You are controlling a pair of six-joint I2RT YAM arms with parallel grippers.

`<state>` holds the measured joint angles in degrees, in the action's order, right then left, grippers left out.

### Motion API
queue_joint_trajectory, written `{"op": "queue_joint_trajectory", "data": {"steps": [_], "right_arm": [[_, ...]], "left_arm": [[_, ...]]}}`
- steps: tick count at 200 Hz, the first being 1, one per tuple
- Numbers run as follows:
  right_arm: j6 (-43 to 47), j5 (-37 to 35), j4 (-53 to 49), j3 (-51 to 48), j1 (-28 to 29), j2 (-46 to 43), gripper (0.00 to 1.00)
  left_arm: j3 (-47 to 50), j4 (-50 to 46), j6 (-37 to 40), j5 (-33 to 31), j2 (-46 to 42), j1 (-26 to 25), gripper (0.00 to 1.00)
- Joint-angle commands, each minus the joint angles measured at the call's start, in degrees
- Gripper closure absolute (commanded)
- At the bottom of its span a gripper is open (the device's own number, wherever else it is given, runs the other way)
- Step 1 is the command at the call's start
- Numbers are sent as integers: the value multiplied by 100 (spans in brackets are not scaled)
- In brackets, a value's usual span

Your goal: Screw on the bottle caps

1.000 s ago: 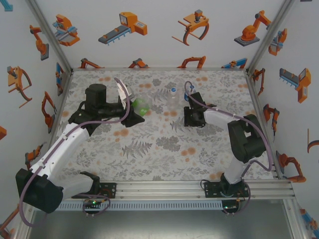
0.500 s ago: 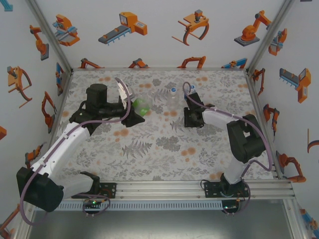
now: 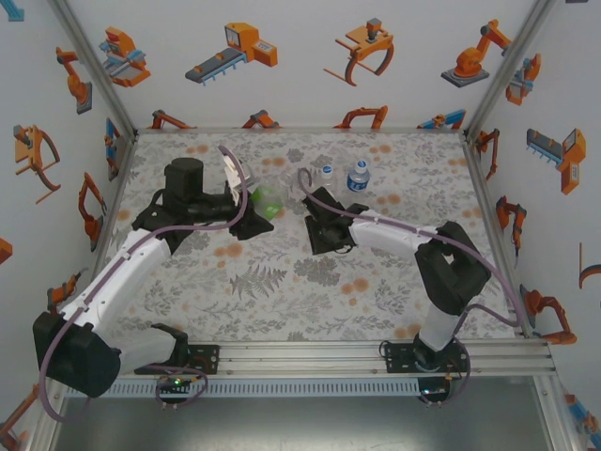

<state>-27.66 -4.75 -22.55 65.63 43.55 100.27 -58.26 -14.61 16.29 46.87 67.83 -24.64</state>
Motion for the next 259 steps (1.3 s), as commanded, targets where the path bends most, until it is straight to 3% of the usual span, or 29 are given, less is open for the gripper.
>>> {"op": "queue_joint_trajectory", "data": {"steps": [1, 111, 259], "right_arm": [[-228, -6, -290, 159, -41, 157, 63], [-249, 58, -627, 548, 73, 530, 55], [-255, -4, -830, 689, 158, 254, 57]], "left_arm": [[-69, 66, -56, 245, 38, 41, 97], [-98, 16, -42, 243, 12, 42, 97], [-103, 5, -64, 243, -7, 50, 96]]}}
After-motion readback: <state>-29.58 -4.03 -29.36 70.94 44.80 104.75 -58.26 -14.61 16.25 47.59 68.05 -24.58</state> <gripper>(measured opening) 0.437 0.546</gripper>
